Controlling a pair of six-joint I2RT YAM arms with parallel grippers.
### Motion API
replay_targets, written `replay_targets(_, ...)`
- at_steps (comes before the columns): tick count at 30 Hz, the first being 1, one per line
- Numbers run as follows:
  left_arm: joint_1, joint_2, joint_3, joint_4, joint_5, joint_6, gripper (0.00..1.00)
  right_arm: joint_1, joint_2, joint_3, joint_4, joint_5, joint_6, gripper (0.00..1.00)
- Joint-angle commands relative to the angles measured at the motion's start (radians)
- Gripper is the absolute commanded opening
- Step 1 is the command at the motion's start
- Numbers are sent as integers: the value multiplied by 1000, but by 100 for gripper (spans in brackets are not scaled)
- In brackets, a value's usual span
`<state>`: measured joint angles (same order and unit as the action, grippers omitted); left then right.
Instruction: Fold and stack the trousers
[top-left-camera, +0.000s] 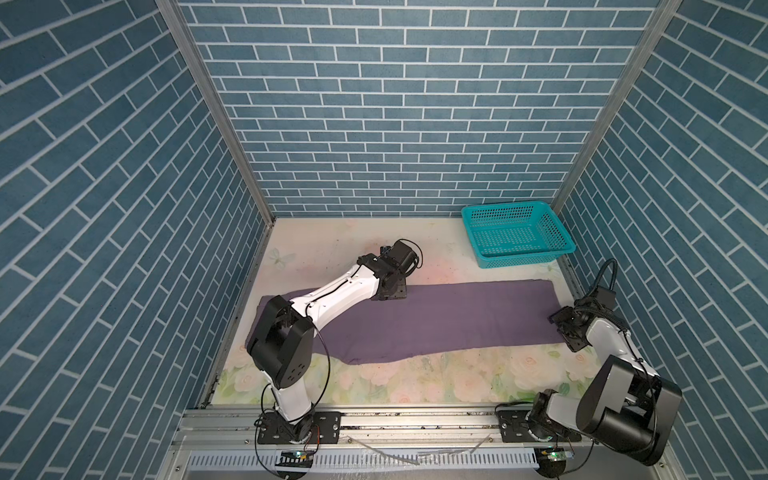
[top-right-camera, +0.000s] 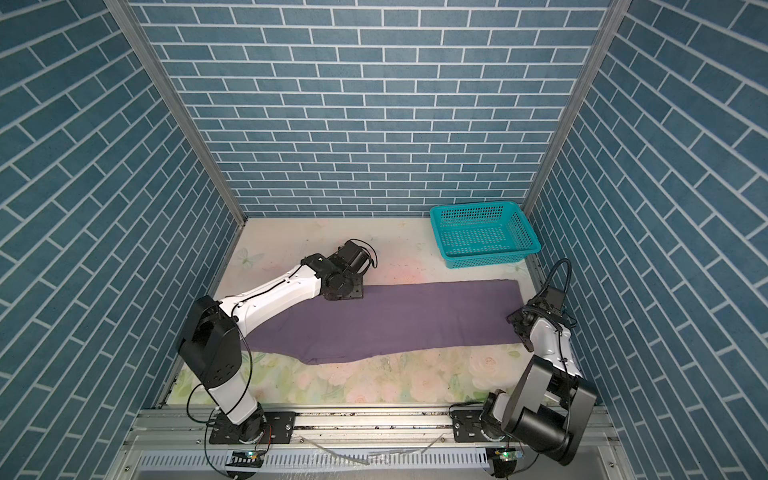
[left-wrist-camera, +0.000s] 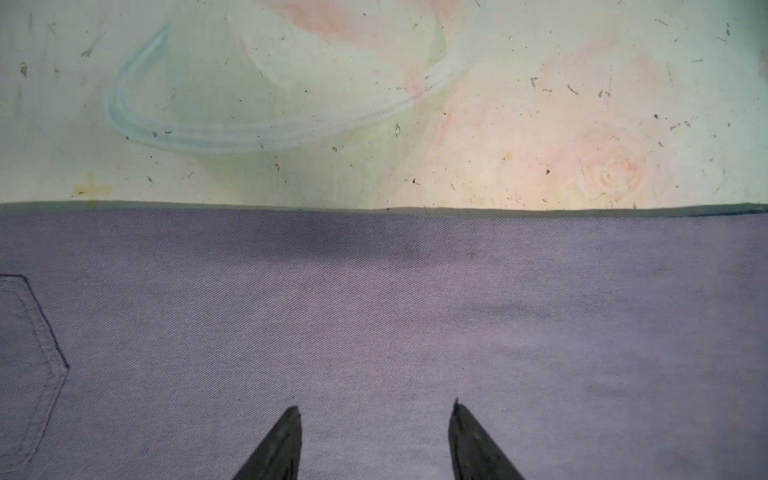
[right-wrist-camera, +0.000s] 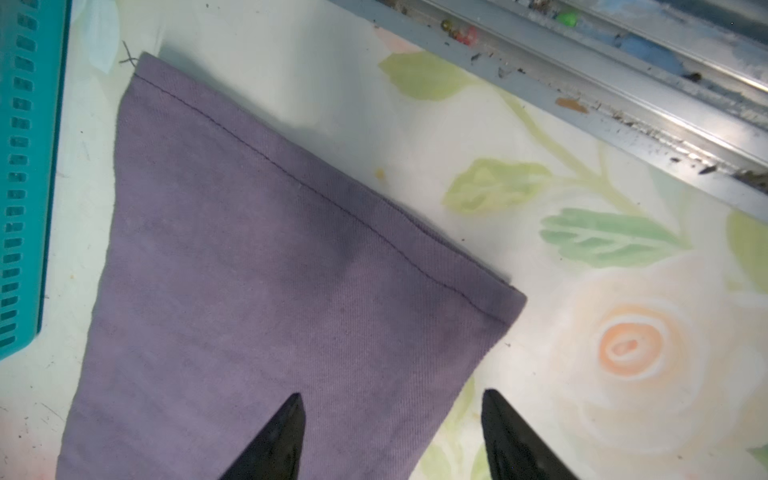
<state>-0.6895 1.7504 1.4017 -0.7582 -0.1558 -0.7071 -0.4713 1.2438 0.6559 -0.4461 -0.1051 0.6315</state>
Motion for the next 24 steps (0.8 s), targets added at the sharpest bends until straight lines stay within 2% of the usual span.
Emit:
replay_targets(1,2,27,-8,-16,5,1,58,-22,16,-16,20,-31,13,69)
replay_targets(12,2,47,-9,-3,24,-7,58,-67,176,5,78,-26,17,78)
replay_targets(14,2,50,-8,-2,28,-8,58,-75,213,4,111,-42,27,75)
replay_targets(17,2,53,-7,0,30,-11,58,-77,251,5,169,-63,31,59)
replay_targets(22,2,65,1,3,35,-11,58,-79,263,17,220,-104,34,7)
replay_targets(23,2,69,3,3,37,-13,58,-77,255,22,220,-105,33,0)
replay_targets(24,2,73,6,3,39,-14,58,-77,241,27,215,-101,31,0)
